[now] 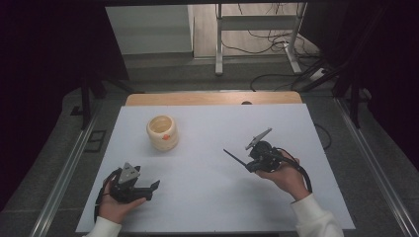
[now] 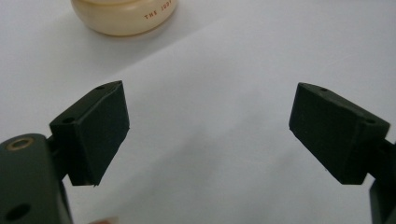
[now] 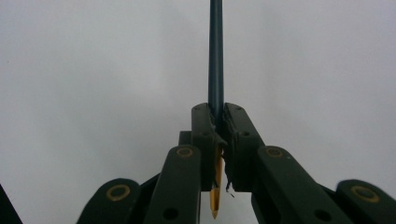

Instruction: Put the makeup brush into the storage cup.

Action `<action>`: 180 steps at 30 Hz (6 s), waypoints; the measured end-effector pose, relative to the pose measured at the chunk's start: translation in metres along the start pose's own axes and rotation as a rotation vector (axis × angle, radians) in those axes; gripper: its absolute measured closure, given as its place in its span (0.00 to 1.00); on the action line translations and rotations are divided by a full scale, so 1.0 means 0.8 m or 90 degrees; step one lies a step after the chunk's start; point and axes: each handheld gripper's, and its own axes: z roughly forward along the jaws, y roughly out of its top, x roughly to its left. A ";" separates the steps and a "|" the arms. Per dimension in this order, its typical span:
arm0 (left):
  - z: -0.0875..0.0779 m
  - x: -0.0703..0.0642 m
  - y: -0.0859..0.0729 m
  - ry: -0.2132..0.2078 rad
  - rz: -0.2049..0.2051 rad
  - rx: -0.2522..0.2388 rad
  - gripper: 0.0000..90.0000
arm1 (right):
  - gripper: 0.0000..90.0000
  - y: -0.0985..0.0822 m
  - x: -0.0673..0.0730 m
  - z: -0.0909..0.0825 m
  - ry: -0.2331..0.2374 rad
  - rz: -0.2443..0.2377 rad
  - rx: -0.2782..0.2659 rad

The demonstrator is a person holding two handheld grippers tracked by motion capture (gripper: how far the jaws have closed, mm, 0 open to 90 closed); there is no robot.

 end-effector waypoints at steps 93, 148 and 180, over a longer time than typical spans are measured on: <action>0.041 -0.081 0.071 -0.035 0.203 0.000 0.17 | 0.93 0.021 0.029 0.026 0.054 -0.082 -0.014; 0.057 -0.099 0.082 -0.055 0.250 0.006 0.22 | 0.93 0.049 0.061 0.042 0.090 -0.145 -0.005; 0.087 -0.130 0.122 -0.083 0.350 0.042 0.30 | 0.93 0.047 0.059 0.044 0.096 -0.144 -0.002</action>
